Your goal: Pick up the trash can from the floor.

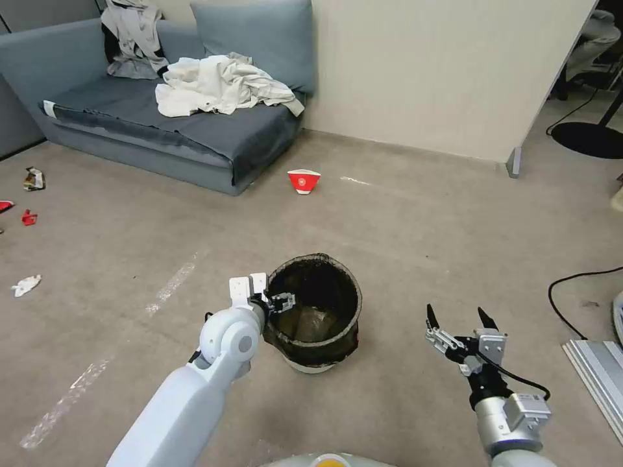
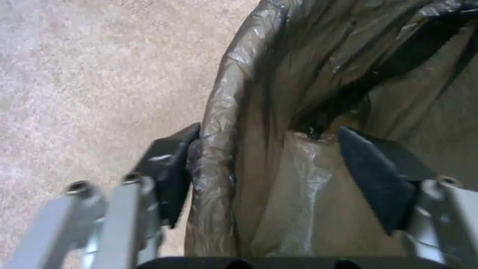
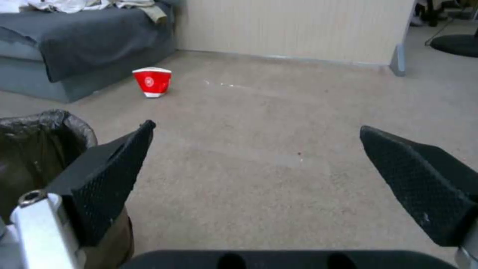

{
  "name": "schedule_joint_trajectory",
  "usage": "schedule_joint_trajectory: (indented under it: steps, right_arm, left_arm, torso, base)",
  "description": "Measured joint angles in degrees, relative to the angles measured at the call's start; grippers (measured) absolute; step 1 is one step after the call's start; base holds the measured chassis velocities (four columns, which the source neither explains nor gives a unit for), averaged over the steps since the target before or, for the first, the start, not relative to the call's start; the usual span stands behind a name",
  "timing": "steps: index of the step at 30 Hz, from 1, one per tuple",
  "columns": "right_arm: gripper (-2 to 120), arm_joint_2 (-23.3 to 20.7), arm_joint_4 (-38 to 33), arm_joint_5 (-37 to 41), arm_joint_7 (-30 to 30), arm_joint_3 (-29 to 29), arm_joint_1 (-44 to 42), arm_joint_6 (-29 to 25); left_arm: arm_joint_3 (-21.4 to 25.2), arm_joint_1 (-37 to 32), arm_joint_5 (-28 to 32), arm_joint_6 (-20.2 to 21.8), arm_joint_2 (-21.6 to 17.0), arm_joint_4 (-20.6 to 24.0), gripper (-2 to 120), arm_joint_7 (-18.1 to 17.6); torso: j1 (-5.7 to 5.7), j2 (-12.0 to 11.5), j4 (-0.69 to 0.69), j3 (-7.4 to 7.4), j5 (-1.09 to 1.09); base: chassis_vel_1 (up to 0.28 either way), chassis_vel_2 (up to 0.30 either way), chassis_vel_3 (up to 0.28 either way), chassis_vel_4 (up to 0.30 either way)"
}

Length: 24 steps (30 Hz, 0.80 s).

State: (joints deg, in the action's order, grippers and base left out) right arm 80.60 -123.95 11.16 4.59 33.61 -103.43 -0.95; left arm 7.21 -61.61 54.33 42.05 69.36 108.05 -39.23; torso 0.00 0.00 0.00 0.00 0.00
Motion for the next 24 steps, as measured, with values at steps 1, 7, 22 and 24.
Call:
schedule_joint_trajectory:
  steps: [1,7,22,24]
  right_arm:
    - [100,0.0,0.0,0.0,0.0,0.0,0.0,0.0]
    - [100,0.0,-0.1,0.0,-0.1,0.2,0.0,0.0]
    - [100,-0.2,0.4,-0.2,-0.3,0.0,0.5,0.1]
    - [100,-0.2,0.6,-0.2,-0.3,-0.1,0.7,0.2]
  left_arm:
    - [-0.1,0.2,0.1,0.0,0.0,-0.3,63,-0.1]
    - [-0.6,0.7,0.1,-0.3,0.0,-1.0,44,-0.3]
    - [-0.9,-0.2,-1.5,-4.1,-0.4,-1.0,1,0.7]
    - [-0.9,-0.7,-3.4,-6.4,-0.9,-0.6,1,2.1]
  torso:
    - [0.0,0.0,0.0,0.0,0.0]
    - [0.0,0.0,0.01,0.0,0.0]
    - [0.0,0.0,0.0,0.0,-0.02]
    - [0.0,0.0,0.01,0.0,0.0]
  base:
    - [0.0,0.0,0.0,0.0]
    - [0.0,0.0,0.0,0.0]
    - [0.0,0.0,0.0,0.0]
    - [0.0,0.0,0.0,0.0]
